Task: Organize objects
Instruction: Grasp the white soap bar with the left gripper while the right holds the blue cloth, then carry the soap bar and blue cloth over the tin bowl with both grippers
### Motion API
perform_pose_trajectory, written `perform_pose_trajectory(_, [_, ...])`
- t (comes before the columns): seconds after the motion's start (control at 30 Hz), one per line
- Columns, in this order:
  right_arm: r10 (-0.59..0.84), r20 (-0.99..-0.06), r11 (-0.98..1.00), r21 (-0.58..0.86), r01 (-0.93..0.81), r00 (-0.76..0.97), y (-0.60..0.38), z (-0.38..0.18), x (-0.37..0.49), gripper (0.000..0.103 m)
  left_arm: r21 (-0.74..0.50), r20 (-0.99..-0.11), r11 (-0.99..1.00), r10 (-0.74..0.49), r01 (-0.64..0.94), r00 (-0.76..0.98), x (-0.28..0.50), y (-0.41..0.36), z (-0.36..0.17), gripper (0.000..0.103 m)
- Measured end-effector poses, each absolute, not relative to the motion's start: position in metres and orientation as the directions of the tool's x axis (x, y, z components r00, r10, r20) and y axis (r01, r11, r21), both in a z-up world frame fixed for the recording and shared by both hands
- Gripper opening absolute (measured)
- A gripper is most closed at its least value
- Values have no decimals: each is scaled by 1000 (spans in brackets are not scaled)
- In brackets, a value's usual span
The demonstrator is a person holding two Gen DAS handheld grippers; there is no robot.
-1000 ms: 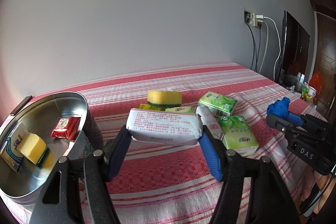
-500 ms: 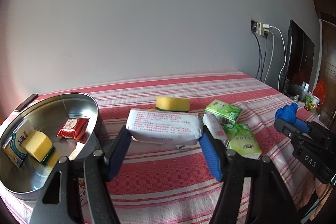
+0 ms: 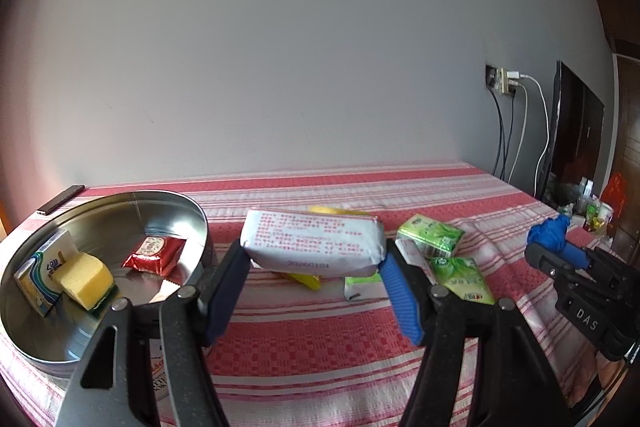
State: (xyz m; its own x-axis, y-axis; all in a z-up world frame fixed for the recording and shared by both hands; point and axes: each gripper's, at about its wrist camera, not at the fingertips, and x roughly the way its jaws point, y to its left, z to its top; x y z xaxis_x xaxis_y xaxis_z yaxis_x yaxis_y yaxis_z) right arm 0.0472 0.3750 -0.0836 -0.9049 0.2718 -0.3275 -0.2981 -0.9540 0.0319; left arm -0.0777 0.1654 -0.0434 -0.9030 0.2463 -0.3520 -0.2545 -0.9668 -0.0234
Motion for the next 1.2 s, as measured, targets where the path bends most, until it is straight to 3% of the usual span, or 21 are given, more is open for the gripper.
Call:
perform_pose_trajectory(0.6, [287, -315, -953, -1, -302, -905, 367, -81, 48, 39, -44, -307, -970, 242, -240, -921, -70, 149, -37, 66])
perform_pose_trajectory(1.2, [134, -280, -991, -24, -132, -951, 314, -43, 25, 39, -52, -260, -994, 109, -99, -959, -56, 87, -9, 66])
